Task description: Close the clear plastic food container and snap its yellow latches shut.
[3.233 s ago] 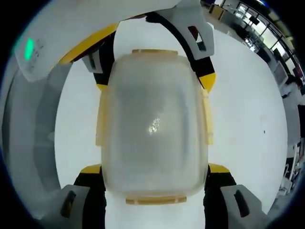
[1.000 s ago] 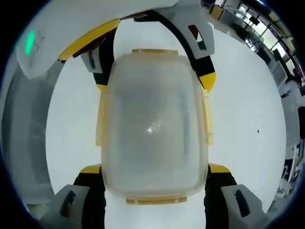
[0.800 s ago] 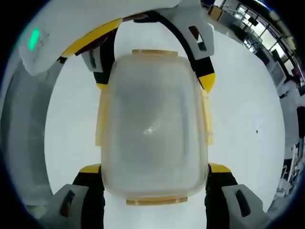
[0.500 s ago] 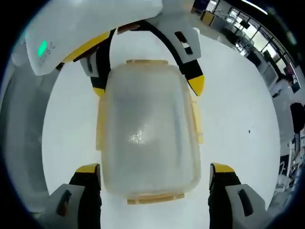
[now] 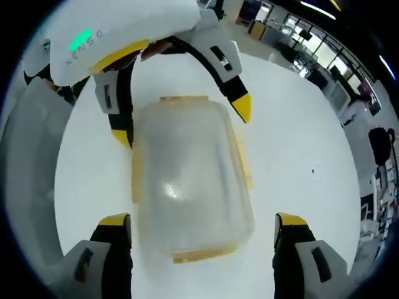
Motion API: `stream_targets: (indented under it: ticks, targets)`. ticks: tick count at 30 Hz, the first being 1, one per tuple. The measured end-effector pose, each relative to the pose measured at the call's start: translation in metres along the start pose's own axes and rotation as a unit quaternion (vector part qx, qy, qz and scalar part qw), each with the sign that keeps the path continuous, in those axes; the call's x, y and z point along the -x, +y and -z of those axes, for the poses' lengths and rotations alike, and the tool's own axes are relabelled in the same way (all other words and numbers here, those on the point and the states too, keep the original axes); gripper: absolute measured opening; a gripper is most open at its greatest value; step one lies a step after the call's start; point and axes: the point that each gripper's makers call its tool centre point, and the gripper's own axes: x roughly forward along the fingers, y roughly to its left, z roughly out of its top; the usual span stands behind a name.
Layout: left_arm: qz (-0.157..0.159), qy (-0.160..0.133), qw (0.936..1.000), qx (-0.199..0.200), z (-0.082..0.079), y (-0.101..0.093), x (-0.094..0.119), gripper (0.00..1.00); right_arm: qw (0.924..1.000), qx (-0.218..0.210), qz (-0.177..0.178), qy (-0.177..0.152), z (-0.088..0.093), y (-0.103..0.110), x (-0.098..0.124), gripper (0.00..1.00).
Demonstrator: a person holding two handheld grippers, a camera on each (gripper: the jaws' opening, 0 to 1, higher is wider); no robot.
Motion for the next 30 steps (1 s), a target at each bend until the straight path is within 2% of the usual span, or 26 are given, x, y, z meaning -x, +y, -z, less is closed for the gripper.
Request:
stream_targets:
  ticks: [3, 11, 15, 18, 27, 30]
  targets:
    - [-0.003, -0.002, 1.0000, 0.005, 0.001, 0.000, 0.002, 0.99, 1.0000, -0.003, 0.004, -0.002, 0.001, -0.001, 0.002, 0.96]
    - [-0.010, -0.008, 0.9992, 0.037, 0.004, -0.003, 0.006, 0.99, 0.9986, -0.046, 0.008, -0.026, 0.000, 0.001, 0.007, 0.95]
    - [-0.018, -0.026, 0.9979, 0.057, 0.002, -0.002, 0.009, 0.99, 0.9979, -0.054, 0.012, -0.033, 0.001, 0.004, 0.010, 0.95]
    - [-0.021, -0.039, 0.9957, 0.082, 0.002, -0.003, 0.012, 0.99, 0.9960, -0.071, 0.020, -0.050, -0.002, 0.003, 0.015, 0.95]
    - [-0.048, -0.064, 0.9927, 0.090, -0.004, 0.000, 0.023, 0.98, 0.9895, -0.106, 0.044, -0.087, -0.007, 0.002, 0.024, 0.92]
    - [-0.054, -0.078, 0.9899, 0.105, -0.007, 0.000, 0.027, 0.98, 0.9876, -0.110, 0.051, -0.101, -0.011, 0.003, 0.027, 0.92]
